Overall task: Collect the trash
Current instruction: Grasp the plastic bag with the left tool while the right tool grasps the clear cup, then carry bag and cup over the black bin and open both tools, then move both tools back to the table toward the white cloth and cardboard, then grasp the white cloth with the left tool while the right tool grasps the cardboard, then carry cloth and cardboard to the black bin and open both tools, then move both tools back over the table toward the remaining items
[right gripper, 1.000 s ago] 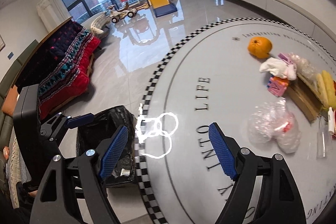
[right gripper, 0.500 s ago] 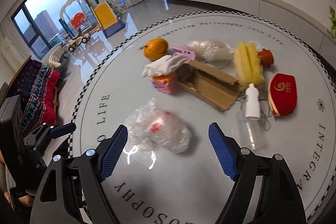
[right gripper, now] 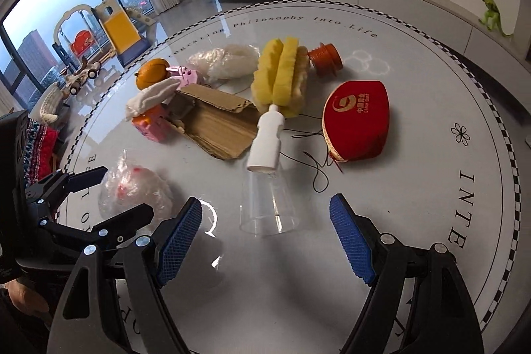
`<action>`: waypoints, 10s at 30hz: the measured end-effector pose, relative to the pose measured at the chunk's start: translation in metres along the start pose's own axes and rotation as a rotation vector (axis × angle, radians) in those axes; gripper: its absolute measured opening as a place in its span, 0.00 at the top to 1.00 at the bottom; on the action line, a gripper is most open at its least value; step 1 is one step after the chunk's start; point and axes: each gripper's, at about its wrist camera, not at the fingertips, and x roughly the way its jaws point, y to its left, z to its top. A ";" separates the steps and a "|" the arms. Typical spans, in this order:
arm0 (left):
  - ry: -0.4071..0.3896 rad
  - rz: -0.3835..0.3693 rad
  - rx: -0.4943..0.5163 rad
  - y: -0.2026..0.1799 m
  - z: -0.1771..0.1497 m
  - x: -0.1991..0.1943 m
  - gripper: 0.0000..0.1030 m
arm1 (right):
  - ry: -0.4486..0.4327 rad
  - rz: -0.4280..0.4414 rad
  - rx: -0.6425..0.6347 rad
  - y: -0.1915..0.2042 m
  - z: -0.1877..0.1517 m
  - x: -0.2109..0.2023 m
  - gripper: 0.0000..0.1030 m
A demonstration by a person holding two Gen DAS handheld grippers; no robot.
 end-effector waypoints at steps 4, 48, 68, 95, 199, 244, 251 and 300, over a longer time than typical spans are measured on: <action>0.049 -0.012 -0.070 0.005 0.003 0.018 0.05 | 0.009 -0.011 -0.017 0.000 0.002 0.011 0.22; -0.153 0.028 -0.189 0.107 -0.168 -0.136 0.40 | 0.040 0.207 -0.196 0.185 -0.073 -0.035 0.58; -0.151 0.223 -0.465 0.216 -0.302 -0.186 0.39 | 0.144 0.382 -0.482 0.361 -0.145 -0.027 0.58; -0.043 0.479 -0.799 0.292 -0.405 -0.206 0.06 | 0.262 0.514 -0.640 0.497 -0.194 -0.006 0.30; 0.053 -0.111 -0.151 0.077 0.108 0.032 0.29 | 0.101 0.031 -0.222 0.038 0.116 0.068 0.93; -0.196 0.014 -0.200 0.130 -0.109 -0.189 0.73 | 0.045 0.206 -0.353 0.236 0.010 -0.042 0.93; -0.188 0.078 -0.304 0.168 -0.175 -0.203 0.73 | 0.087 0.274 -0.435 0.302 -0.037 -0.043 0.93; -0.115 0.342 -0.666 0.270 -0.328 -0.231 0.06 | 0.248 0.457 -0.548 0.441 -0.139 -0.012 0.36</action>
